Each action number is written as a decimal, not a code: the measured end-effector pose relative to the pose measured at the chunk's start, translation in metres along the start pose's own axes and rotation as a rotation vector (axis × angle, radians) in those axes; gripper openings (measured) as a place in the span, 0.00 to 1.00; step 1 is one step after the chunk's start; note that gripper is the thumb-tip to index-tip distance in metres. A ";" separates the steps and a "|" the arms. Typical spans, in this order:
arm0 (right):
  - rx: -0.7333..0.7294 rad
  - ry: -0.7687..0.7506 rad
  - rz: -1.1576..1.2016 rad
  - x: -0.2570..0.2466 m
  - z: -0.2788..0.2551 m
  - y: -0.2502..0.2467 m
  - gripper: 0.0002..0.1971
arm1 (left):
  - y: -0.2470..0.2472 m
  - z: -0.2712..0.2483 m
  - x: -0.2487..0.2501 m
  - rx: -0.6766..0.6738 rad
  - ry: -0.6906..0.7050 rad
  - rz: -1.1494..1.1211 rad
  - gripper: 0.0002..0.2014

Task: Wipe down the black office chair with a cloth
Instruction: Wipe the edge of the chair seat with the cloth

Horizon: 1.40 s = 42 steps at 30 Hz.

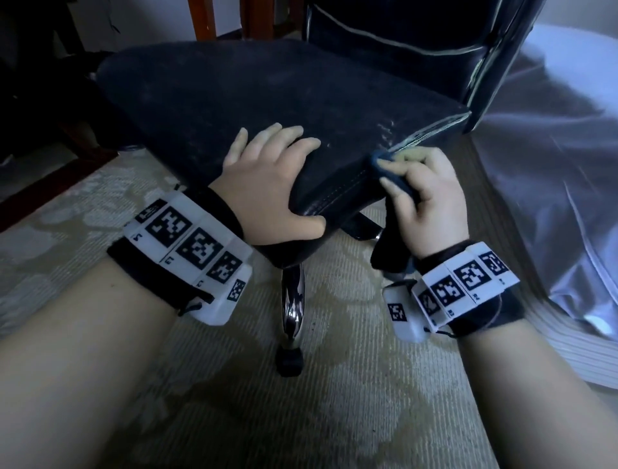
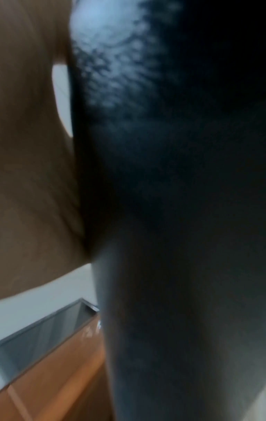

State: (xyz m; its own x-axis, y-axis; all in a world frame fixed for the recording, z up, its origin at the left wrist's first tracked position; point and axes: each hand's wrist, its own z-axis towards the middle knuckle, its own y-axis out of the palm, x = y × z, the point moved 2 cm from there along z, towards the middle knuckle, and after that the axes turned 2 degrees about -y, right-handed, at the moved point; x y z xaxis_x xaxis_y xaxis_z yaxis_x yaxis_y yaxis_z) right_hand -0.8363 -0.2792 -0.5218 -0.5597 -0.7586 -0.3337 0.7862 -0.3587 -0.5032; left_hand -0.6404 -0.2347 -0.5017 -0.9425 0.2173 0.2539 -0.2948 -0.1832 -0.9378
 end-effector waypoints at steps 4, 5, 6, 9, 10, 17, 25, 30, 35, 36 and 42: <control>-0.102 -0.185 0.016 -0.022 0.010 0.021 0.08 | -0.014 -0.004 -0.012 -0.105 -0.062 -0.045 0.57; -0.078 -0.143 0.005 -0.016 0.013 0.025 0.08 | -0.017 -0.005 -0.014 -0.124 -0.083 -0.053 0.57; -0.039 -0.084 -0.013 -0.008 0.016 0.027 0.08 | -0.020 -0.006 -0.017 -0.139 -0.105 -0.061 0.57; 0.037 0.084 -0.046 0.010 0.025 0.025 0.08 | -0.026 -0.010 -0.024 -0.129 -0.184 -0.055 0.49; 0.039 0.106 -0.057 0.009 0.026 0.025 0.08 | -0.027 -0.011 -0.025 -0.109 -0.198 -0.033 0.48; -0.083 -0.079 0.013 -0.052 0.024 0.062 0.11 | -0.020 -0.004 -0.024 0.030 -0.179 0.147 0.43; 0.044 0.187 -0.088 -0.015 0.038 0.054 0.10 | -0.022 -0.007 -0.049 0.111 -0.140 0.204 0.40; -0.012 -0.028 -0.071 -0.066 0.038 0.079 0.10 | -0.020 -0.006 -0.053 0.150 -0.135 0.198 0.39; -0.002 0.174 -0.147 -0.023 0.034 0.058 0.10 | -0.020 -0.006 -0.057 0.144 -0.119 0.184 0.38; 0.013 0.227 -0.166 -0.012 0.035 0.050 0.10 | -0.021 -0.006 -0.058 0.154 -0.119 0.184 0.38; 0.076 0.129 -0.037 -0.024 0.025 0.054 0.10 | -0.020 -0.006 -0.059 0.158 -0.130 0.186 0.38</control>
State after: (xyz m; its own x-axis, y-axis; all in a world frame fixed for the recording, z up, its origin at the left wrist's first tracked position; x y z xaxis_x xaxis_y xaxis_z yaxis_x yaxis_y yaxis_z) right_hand -0.7733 -0.2943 -0.5208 -0.6142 -0.6692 -0.4182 0.7789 -0.4292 -0.4572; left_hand -0.5781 -0.2378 -0.4998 -0.9920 0.0425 0.1188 -0.1261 -0.3581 -0.9251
